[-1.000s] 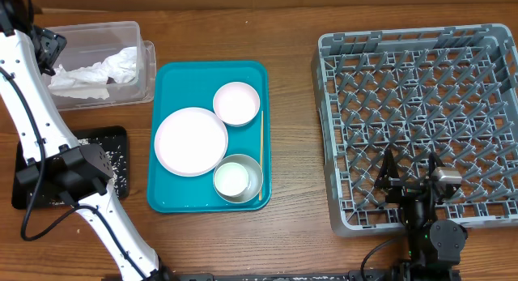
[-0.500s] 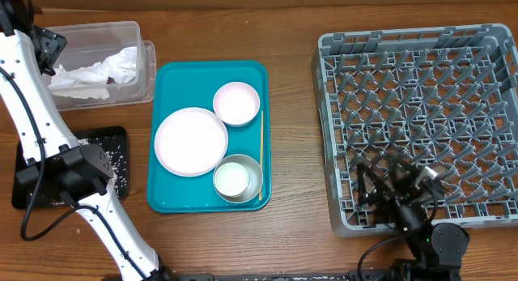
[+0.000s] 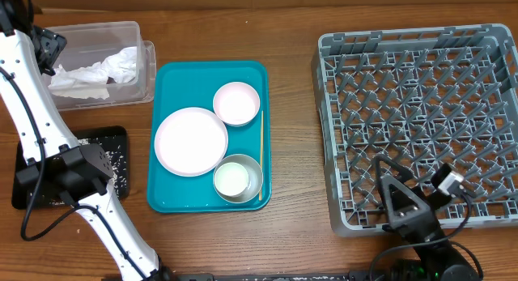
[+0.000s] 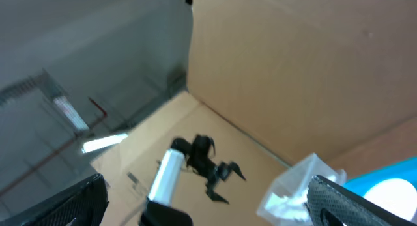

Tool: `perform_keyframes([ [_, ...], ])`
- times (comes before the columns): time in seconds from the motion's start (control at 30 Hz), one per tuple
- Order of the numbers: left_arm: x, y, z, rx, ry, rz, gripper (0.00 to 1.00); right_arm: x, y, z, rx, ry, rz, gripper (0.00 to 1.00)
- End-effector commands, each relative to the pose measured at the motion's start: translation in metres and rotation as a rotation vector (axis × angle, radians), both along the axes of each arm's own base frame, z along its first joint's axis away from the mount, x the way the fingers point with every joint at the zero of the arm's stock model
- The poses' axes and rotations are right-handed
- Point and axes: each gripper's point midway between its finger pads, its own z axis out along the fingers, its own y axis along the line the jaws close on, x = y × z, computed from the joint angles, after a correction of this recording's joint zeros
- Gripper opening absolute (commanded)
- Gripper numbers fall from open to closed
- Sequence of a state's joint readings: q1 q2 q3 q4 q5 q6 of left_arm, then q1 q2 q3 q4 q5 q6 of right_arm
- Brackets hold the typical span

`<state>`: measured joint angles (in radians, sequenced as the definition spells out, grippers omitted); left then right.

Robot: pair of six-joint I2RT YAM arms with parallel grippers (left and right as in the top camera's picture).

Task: Sort waste into correct bins and load items into the dishwasher
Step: 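Raise the right gripper from the rack and reach toward the teal tray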

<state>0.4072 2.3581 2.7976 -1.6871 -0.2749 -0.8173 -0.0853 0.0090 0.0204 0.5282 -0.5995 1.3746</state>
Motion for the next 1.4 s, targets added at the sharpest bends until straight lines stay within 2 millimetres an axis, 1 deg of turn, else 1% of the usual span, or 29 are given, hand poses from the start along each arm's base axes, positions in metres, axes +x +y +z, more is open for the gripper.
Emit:
perform_keyframes([
  [0.0, -0.003, 0.001, 0.017, 0.030, -0.035, 0.020, 1.00, -0.002, -0.017, 0.026, 0.116, -0.015, -0.060, 1.00],
  [0.1, -0.003, 0.001, 0.017, 0.030, -0.035, 0.020, 1.00, -0.001, -0.023, 0.038, 0.112, -0.026, -0.112, 1.00],
  [0.17, -0.003, 0.001, 0.017, 0.030, -0.035, 0.020, 1.00, 0.000, -0.024, 0.045, 0.090, -0.019, -0.132, 1.00],
  [0.27, -0.003, 0.001, 0.017, 0.030, -0.035, 0.020, 1.00, 0.006, -0.024, 0.056, 0.040, -0.006, -0.163, 1.00],
  [0.37, -0.003, 0.001, 0.017, 0.030, -0.035, 0.020, 1.00, 0.017, -0.023, 0.072, -0.024, 0.012, -0.182, 1.00],
  [0.4, -0.003, 0.001, 0.017, 0.030, -0.036, 0.020, 1.00, 0.025, -0.017, 0.084, -0.086, 0.017, -0.170, 1.00],
  [0.47, -0.003, 0.001, 0.017, 0.030, -0.035, 0.020, 1.00, 0.035, -0.008, 0.096, -0.151, 0.029, -0.127, 1.00],
  [0.5, -0.003, 0.001, 0.017, 0.030, -0.035, 0.020, 1.00, 0.046, 0.002, 0.105, -0.217, 0.043, -0.071, 1.00],
  [0.53, -0.003, 0.001, 0.017, 0.030, -0.035, 0.020, 1.00, 0.051, 0.008, 0.110, -0.262, 0.043, -0.031, 1.00],
  [0.63, -0.003, 0.001, 0.017, 0.030, -0.035, 0.020, 1.00, 0.067, 0.024, 0.117, -0.363, 0.060, 0.075, 1.00],
  [0.73, -0.003, 0.001, 0.017, 0.030, -0.035, 0.020, 1.00, 0.081, 0.038, 0.117, -0.439, 0.097, 0.160, 1.00],
  [0.83, -0.003, 0.001, 0.017, 0.030, -0.035, 0.020, 1.00, 0.094, 0.052, 0.105, -0.519, 0.161, 0.200, 0.99],
  [0.9, -0.003, 0.001, 0.017, 0.030, -0.035, 0.020, 1.00, 0.106, 0.059, 0.083, -0.593, 0.270, 0.170, 1.00],
  [1.0, -0.003, 0.001, 0.017, 0.030, -0.035, 0.020, 1.00, 0.120, 0.060, 0.046, -0.719, 0.438, 0.071, 0.99],
  [1.07, -0.003, 0.001, 0.017, 0.030, -0.035, 0.020, 1.00, 0.125, 0.061, 0.022, -0.805, 0.535, 0.006, 0.99],
  [1.17, -0.003, 0.001, 0.017, 0.030, -0.035, 0.020, 1.00, 0.122, 0.067, -0.009, -0.924, 0.645, -0.064, 0.99],
  [1.2, -0.003, 0.001, 0.017, 0.030, -0.035, 0.020, 1.00, 0.120, 0.074, -0.016, -0.952, 0.657, -0.061, 0.99],
  [1.23, -0.003, 0.001, 0.017, 0.030, -0.035, 0.020, 1.00, 0.117, 0.088, -0.023, -0.974, 0.663, -0.041, 0.99],
  [1.37, -0.003, 0.001, 0.017, 0.030, -0.035, 0.020, 1.00, 0.109, 0.131, -0.027, -0.997, 0.616, 0.054, 1.00],
])
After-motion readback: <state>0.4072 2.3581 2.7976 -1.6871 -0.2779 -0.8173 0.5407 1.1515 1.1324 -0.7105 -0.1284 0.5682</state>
